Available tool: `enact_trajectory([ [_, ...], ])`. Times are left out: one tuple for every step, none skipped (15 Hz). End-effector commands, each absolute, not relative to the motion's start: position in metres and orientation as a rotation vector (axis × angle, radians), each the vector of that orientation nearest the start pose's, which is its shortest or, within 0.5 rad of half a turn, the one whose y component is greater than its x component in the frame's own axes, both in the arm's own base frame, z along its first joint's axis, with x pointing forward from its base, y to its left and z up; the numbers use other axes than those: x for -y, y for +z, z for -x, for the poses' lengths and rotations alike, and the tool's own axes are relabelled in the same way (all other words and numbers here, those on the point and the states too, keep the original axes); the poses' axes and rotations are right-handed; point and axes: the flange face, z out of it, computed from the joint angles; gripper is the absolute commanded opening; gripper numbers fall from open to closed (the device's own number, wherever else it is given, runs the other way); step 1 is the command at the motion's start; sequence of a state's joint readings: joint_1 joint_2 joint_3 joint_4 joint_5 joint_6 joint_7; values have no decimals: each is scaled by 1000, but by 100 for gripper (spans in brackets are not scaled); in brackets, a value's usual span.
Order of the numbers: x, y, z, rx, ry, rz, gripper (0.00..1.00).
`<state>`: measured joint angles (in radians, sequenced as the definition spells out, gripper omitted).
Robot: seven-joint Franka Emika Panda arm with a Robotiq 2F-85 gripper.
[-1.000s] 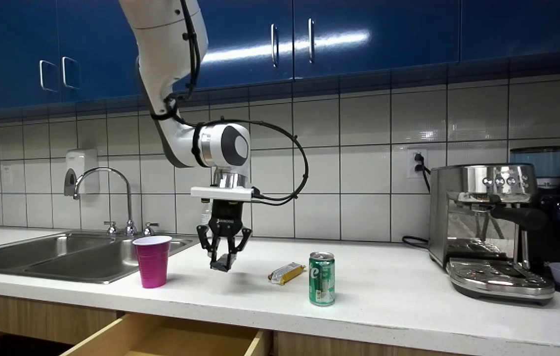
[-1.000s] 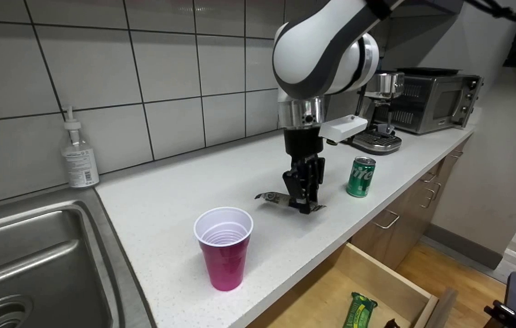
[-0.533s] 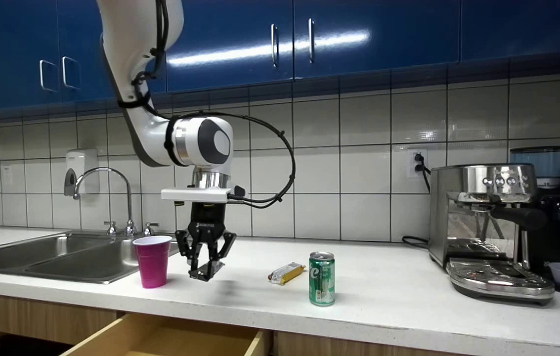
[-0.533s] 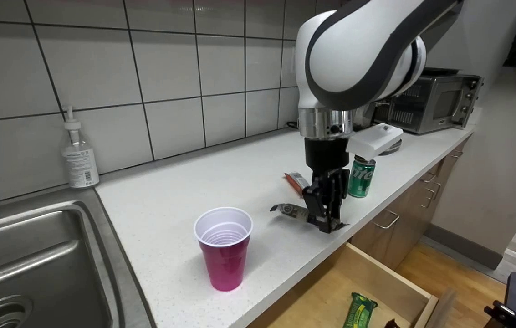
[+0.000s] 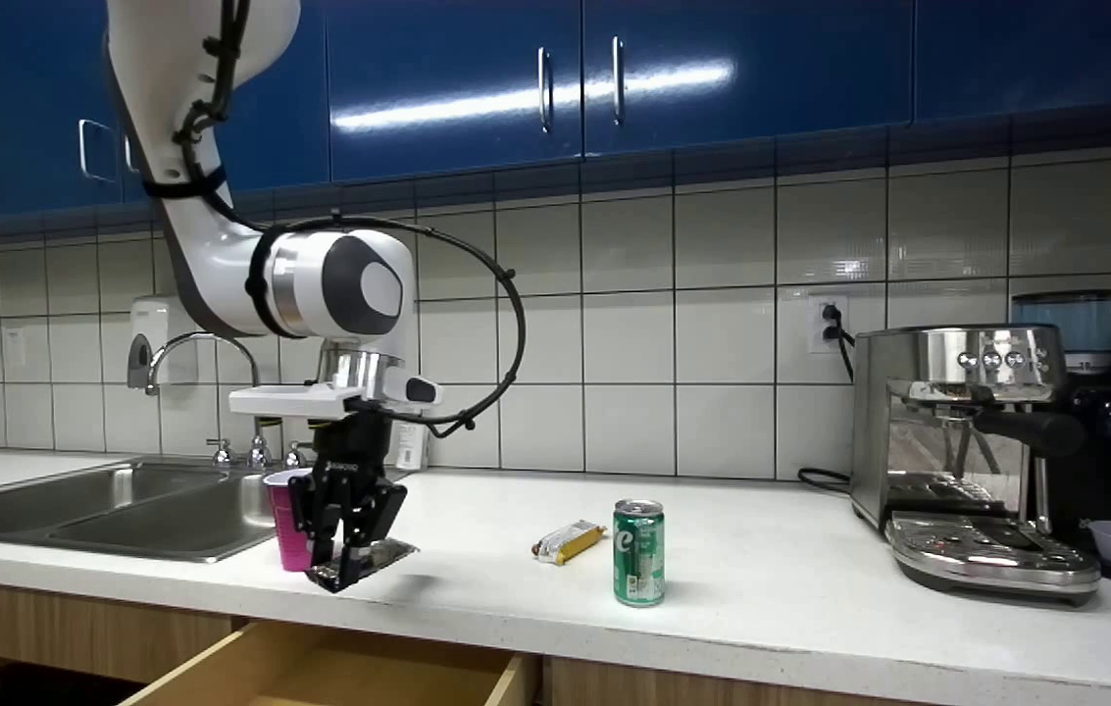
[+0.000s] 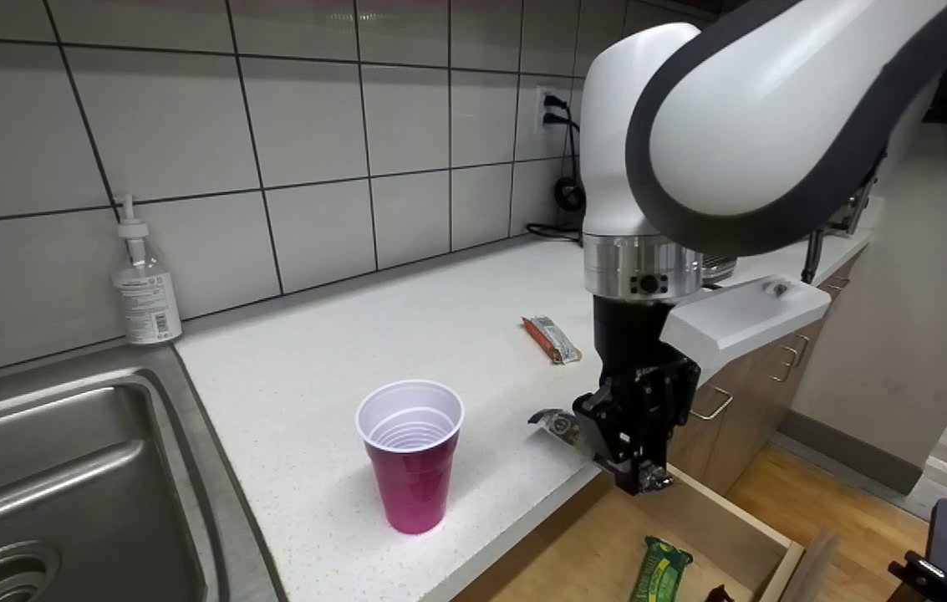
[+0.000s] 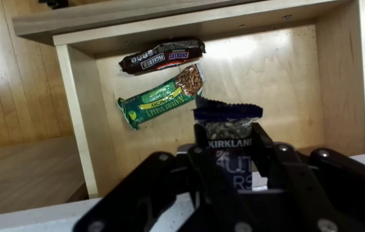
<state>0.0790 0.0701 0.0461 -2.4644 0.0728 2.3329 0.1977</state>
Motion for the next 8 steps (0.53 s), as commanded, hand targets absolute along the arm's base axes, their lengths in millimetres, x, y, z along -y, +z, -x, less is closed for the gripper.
enact_trajectory([
  [-71,253,-421,-441,256,3076,12],
  [-73,251,-416,-511,245,3069,12],
  [-76,248,-410,-580,232,3063,12],
  [-78,245,-405,-650,226,3059,12],
  [-79,242,-400,-721,212,3052,12],
  [-79,238,-395,-799,204,3041,12],
  [-80,235,-391,-854,206,3030,12],
  [-80,231,-386,-920,211,3019,12],
])
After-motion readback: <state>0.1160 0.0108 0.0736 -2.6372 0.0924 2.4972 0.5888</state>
